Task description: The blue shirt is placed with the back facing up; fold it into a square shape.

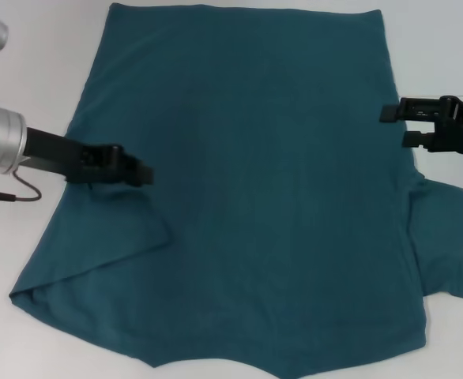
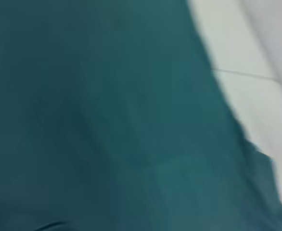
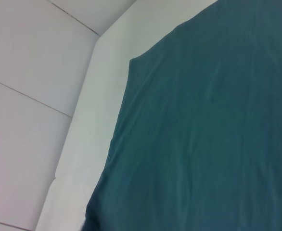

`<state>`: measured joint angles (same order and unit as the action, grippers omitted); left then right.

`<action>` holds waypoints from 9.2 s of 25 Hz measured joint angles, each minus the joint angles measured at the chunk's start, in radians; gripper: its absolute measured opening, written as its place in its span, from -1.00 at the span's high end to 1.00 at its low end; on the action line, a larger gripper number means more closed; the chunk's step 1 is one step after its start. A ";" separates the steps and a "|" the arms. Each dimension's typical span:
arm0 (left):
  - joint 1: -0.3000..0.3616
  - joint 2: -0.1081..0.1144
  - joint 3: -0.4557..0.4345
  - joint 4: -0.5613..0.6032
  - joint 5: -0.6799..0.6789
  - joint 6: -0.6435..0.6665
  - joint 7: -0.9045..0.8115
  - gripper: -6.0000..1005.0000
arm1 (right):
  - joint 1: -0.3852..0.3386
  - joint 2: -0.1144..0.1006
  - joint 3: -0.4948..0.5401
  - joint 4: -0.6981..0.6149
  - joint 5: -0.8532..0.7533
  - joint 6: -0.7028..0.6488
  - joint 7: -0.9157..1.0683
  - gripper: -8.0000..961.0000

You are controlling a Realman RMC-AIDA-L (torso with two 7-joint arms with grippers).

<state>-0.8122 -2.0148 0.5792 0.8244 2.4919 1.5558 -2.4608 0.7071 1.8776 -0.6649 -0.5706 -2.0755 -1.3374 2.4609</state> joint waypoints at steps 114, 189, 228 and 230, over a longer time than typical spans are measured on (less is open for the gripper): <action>0.222 -0.027 -0.142 0.047 -0.117 0.070 0.132 -0.92 | -0.130 -0.006 0.008 -0.013 -0.298 -0.029 0.105 0.86; 0.237 -0.023 -0.213 0.061 -0.118 0.066 0.064 -0.91 | 0.085 0.055 0.016 -0.013 -0.288 -0.110 0.030 0.46; 0.404 -0.029 -0.287 0.104 -0.002 0.034 -0.144 -0.91 | 0.025 0.003 0.041 -0.023 -0.279 -0.158 0.030 -0.59; 0.404 -0.030 -0.286 0.104 -0.001 0.029 -0.142 -0.91 | 0.024 0.003 0.042 -0.023 -0.279 -0.157 0.029 -0.59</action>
<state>-0.4080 -2.0444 0.2930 0.9283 2.4907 1.5852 -2.6032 0.7306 1.8807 -0.6233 -0.5937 -2.3547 -1.4942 2.4903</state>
